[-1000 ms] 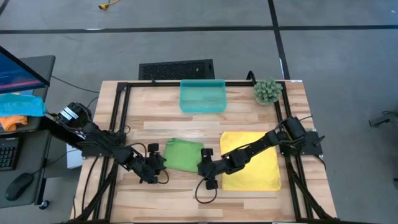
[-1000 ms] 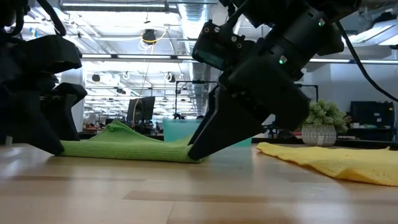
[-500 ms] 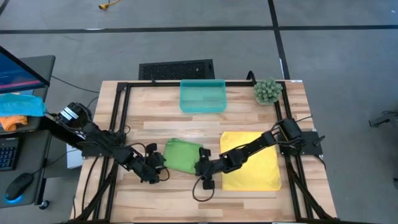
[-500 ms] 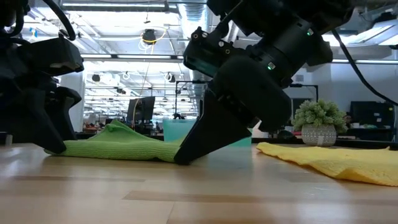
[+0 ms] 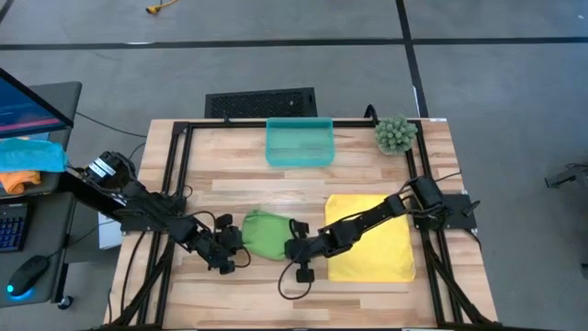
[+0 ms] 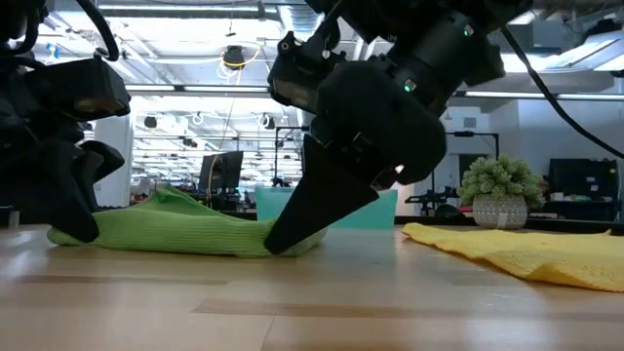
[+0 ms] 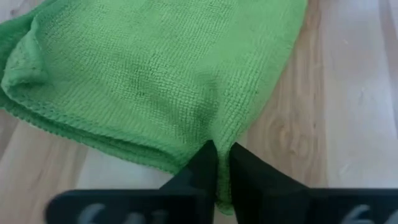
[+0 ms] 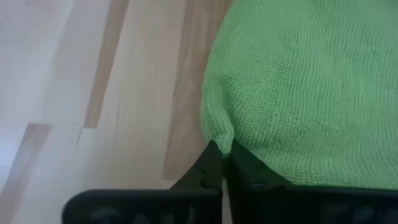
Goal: Roll microfiber towels into tight, uniform cylinder then place into a basket
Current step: Roll the green towel
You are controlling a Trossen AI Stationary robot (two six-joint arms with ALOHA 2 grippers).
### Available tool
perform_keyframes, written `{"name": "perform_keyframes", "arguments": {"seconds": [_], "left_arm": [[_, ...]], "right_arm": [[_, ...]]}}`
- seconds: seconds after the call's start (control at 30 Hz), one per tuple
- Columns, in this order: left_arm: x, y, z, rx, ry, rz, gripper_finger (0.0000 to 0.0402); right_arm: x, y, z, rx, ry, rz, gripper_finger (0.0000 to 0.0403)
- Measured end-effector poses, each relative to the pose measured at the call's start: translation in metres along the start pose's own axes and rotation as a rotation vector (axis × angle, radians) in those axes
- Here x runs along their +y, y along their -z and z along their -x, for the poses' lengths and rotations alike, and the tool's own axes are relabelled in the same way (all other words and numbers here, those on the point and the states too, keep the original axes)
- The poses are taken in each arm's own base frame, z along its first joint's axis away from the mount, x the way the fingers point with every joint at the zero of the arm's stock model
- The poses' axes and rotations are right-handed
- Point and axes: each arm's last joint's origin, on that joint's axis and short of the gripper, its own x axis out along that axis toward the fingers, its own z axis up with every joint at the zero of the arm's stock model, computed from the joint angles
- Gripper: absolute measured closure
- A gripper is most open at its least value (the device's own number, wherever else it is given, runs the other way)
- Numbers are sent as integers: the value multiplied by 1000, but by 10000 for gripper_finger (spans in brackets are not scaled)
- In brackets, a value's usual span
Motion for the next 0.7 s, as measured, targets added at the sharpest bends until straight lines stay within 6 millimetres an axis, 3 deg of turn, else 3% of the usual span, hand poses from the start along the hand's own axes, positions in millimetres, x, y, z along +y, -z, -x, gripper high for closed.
{"name": "perform_keyframes", "arguments": {"seconds": [0.2,0.5,0.7], "left_arm": [[0,0,0,6,9,4,382],[0,0,0,9,12,-16,371],[-1,0,0,9,18,-22,339]], "right_arm": [[5,-4,2,23,6,12,386],[8,-5,4,47,0,20,325],[14,-3,5,48,-2,31,255]]}}
